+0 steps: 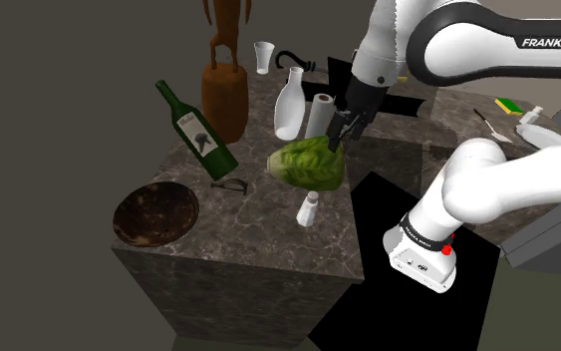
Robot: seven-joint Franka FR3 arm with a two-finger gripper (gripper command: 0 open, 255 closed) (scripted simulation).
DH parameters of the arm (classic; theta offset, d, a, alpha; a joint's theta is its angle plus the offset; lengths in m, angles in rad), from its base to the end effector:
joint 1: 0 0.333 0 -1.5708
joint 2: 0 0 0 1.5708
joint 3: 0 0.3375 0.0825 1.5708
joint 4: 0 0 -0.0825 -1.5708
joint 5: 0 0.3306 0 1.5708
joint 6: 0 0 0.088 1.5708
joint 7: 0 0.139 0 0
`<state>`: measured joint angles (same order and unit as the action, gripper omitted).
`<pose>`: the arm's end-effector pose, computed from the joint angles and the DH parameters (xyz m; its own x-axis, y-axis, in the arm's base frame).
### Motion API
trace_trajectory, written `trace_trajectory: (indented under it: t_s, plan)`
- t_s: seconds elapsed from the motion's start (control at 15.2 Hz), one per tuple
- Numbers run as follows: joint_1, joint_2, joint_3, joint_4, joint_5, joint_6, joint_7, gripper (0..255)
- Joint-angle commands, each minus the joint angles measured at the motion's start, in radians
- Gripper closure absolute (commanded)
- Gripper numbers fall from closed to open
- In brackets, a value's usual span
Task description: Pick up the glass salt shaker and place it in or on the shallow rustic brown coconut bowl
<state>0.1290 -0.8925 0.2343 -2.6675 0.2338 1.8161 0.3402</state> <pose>0.2024 0.1136 0.4802 0.9934 -0.1135 0.0136 -0.1126 -0.9922 -0.0543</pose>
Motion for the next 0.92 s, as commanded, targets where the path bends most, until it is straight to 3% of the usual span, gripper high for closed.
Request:
trace_trajectory:
  t_s: [0.0, 0.53, 0.86]
  plan:
    - [0.021, 0.011, 0.035, -0.034, 0.036, 0.05, 0.025, 0]
    - [0.112, 0.139, 0.209, -0.11, 0.19, 0.283, 0.135, 0]
    - [0.118, 0.187, 0.237, -0.15, 0.214, 0.371, 0.131, 0]
